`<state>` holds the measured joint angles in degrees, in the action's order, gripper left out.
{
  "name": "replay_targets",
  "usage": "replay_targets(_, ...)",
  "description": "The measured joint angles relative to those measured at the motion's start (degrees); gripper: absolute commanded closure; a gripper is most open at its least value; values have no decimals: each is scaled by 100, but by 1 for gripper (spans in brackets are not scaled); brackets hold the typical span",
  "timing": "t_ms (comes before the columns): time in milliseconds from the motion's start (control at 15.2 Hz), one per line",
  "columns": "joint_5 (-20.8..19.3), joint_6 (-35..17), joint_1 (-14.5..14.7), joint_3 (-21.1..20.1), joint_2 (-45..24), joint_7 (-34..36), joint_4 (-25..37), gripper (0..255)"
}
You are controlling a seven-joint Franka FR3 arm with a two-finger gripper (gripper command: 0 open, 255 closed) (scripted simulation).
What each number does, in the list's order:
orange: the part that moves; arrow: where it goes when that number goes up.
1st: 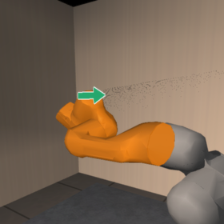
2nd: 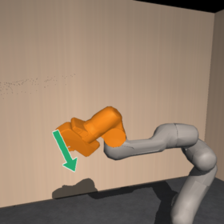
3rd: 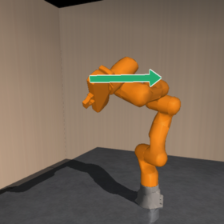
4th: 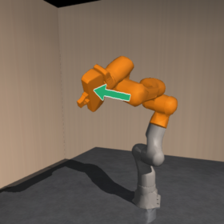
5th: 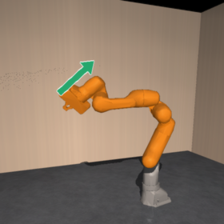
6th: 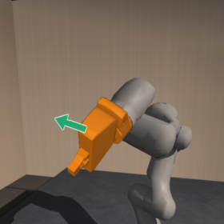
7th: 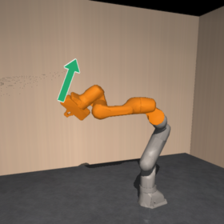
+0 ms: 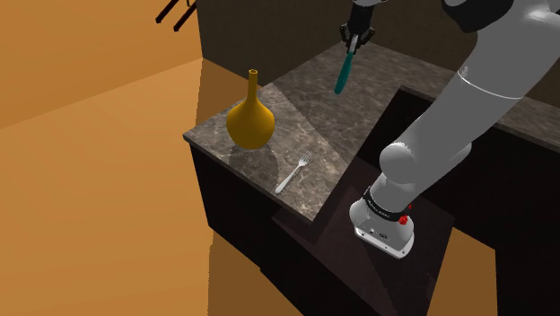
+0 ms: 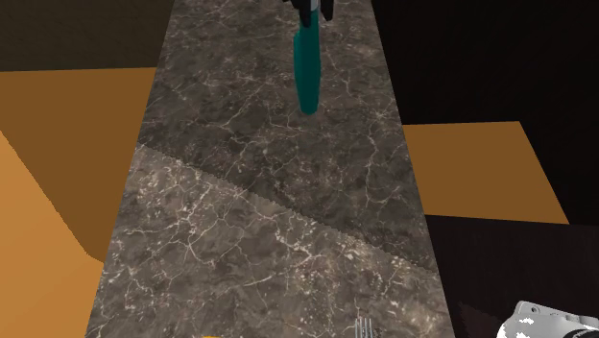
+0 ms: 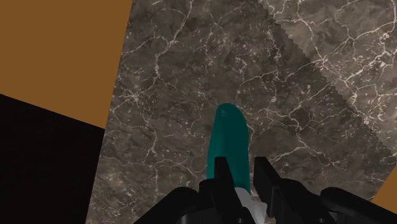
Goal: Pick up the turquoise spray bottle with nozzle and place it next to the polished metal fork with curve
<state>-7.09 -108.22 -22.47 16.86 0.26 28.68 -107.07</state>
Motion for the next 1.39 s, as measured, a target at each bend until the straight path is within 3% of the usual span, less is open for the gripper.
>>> replay_targets(1386, 74, 1633, 14, -14, -137, -172, 1773, 255)
